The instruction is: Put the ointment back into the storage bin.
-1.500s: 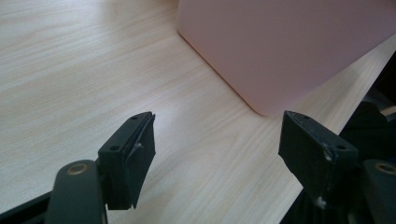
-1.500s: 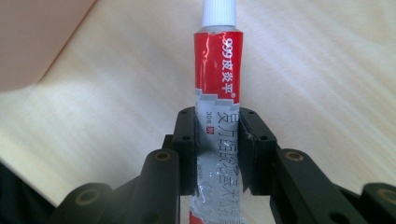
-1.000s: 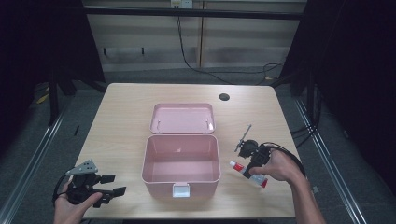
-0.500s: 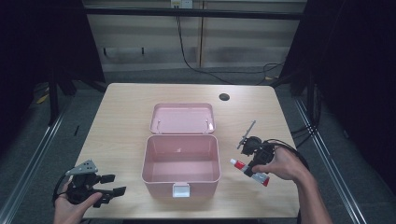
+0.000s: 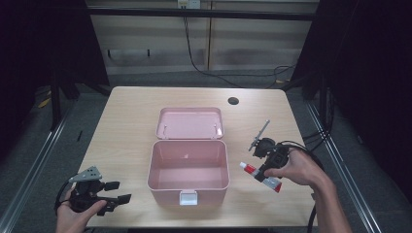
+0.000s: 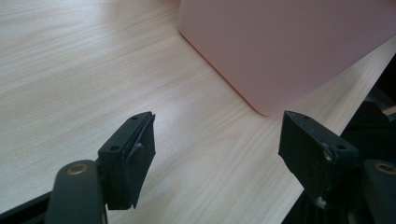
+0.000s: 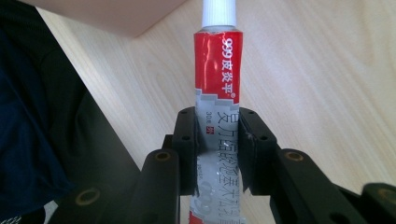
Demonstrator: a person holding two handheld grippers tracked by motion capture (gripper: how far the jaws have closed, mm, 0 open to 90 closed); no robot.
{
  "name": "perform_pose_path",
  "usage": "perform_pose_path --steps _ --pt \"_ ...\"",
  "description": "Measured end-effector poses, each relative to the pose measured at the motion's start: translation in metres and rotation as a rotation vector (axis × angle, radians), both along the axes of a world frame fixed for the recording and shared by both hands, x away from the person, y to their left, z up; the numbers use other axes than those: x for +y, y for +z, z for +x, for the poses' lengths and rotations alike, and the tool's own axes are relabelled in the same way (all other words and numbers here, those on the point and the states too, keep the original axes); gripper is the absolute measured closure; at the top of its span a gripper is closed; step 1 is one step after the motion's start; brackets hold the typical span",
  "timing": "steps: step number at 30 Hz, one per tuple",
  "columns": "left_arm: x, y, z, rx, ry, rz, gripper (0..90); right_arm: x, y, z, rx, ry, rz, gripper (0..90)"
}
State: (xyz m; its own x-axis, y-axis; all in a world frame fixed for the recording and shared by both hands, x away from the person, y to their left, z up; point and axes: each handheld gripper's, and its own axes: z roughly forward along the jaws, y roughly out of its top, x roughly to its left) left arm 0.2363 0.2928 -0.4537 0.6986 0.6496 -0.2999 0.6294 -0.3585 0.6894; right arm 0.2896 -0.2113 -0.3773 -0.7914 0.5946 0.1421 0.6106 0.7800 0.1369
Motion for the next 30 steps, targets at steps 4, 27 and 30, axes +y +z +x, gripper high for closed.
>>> perform_pose_path --steps 4,27,30 --pt "0.001 0.0 0.0 0.0 0.007 -0.001 25.8 -0.001 0.007 0.0 0.0 0.007 0.01 71.2" --pt "0.0 0.0 0.001 0.0 0.009 0.0 25.8 0.011 0.047 -0.005 -0.045 0.055 0.025 71.2" --pt "0.0 0.0 0.0 0.0 0.01 -0.001 25.8 0.016 0.055 -0.005 -0.05 0.069 0.029 71.2"
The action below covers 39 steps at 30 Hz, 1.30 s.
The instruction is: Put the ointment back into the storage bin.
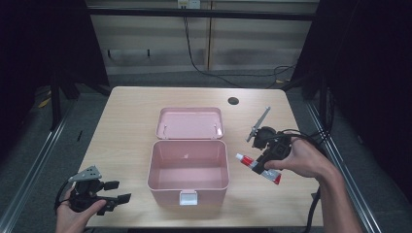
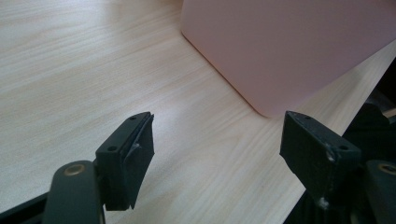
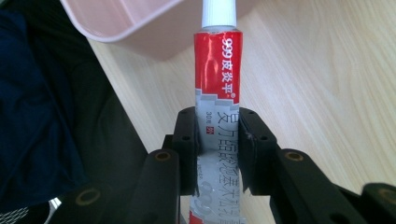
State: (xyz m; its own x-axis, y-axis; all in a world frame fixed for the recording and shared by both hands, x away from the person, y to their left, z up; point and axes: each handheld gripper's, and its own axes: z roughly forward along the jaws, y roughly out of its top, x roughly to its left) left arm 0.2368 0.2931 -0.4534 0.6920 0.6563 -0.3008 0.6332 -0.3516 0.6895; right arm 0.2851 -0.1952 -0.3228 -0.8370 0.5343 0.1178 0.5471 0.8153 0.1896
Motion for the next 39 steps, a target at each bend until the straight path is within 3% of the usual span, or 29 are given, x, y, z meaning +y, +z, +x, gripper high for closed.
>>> perform_pose_path --steps 21,39 --pt "0.0 0.001 0.0 -0.004 -0.002 0.001 26.6 0.068 0.005 0.008 0.0 0.171 -0.001 71.3" --pt "0.001 0.001 -0.001 -0.007 -0.002 0.005 26.5 0.108 -0.001 0.011 0.013 0.246 -0.013 71.3"
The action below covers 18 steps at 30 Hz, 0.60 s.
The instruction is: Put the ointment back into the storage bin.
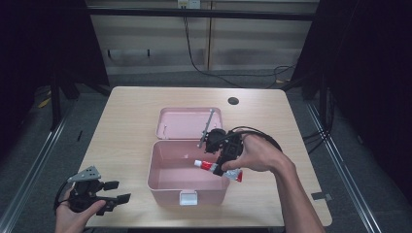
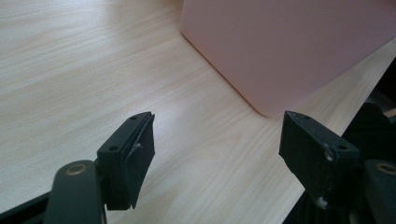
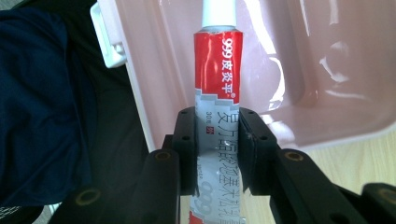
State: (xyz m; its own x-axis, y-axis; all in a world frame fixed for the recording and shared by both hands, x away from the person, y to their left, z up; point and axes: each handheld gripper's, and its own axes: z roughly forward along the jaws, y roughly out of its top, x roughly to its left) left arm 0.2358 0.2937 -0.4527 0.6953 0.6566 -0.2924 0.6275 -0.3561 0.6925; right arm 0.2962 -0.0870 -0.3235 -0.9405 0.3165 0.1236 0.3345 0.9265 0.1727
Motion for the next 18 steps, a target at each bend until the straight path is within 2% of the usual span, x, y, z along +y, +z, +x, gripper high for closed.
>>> perform_pose_path --steps 5,18 --pt "-0.001 0.0 0.0 -0.009 -0.004 0.023 26.2 0.013 -0.001 0.001 -0.001 0.027 -0.01 71.3" --pt "-0.001 0.001 0.0 -0.003 -0.007 0.012 25.0 0.04 -0.008 0.003 0.004 0.066 0.0 71.3"
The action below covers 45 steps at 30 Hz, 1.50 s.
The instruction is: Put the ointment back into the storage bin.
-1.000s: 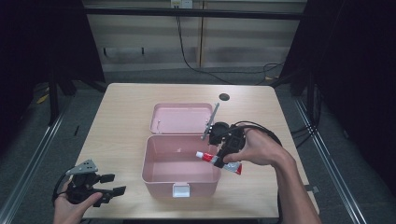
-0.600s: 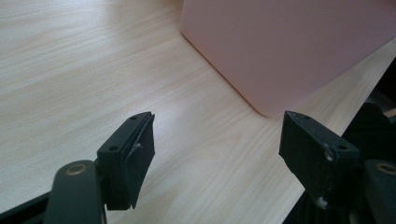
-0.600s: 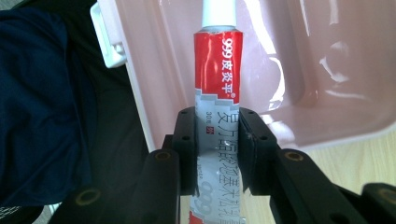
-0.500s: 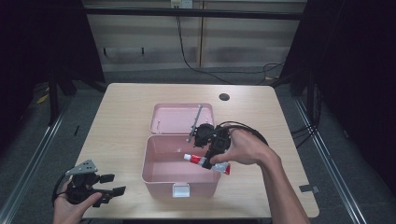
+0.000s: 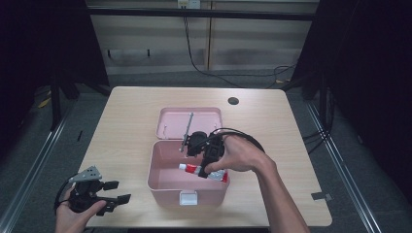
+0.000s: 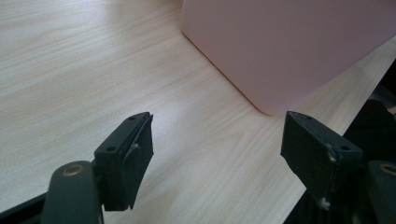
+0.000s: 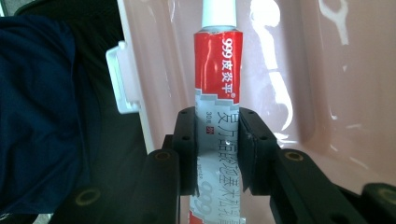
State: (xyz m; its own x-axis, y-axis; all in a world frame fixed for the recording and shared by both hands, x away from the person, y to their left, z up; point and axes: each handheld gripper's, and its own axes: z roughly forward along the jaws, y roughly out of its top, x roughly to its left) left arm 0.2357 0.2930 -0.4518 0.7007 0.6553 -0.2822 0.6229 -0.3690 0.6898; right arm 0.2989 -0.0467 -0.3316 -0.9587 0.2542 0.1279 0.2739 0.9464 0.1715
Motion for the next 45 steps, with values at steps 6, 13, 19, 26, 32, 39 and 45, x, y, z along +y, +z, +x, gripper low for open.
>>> perform_pose_path --steps 6,13,19,26,32,39,45 --pt "0.0 0.0 0.0 0.0 0.001 -0.005 24.0 0.009 -0.007 0.004 0.01 0.012 -0.006 71.3" --pt "0.0 0.0 0.0 0.001 0.001 -0.007 23.9 0.016 -0.018 0.006 0.019 0.033 -0.018 71.3" --pt "0.001 0.0 0.0 0.001 0.001 -0.006 23.9 0.022 -0.031 0.005 0.028 0.051 -0.036 71.3" --pt "0.0 0.0 0.0 0.001 -0.001 -0.004 23.9 0.026 -0.038 0.003 0.039 0.084 -0.033 71.3" --pt "0.0 0.0 0.0 0.002 -0.001 -0.004 24.0 0.028 -0.049 0.002 0.049 0.104 -0.044 71.3" --pt "0.0 0.0 0.0 0.004 -0.003 -0.004 23.9 0.029 -0.056 0.002 0.068 0.117 -0.046 71.2" --pt "0.0 0.0 0.0 0.004 0.0 -0.001 24.0 0.031 -0.063 0.002 0.086 0.133 -0.055 71.2"
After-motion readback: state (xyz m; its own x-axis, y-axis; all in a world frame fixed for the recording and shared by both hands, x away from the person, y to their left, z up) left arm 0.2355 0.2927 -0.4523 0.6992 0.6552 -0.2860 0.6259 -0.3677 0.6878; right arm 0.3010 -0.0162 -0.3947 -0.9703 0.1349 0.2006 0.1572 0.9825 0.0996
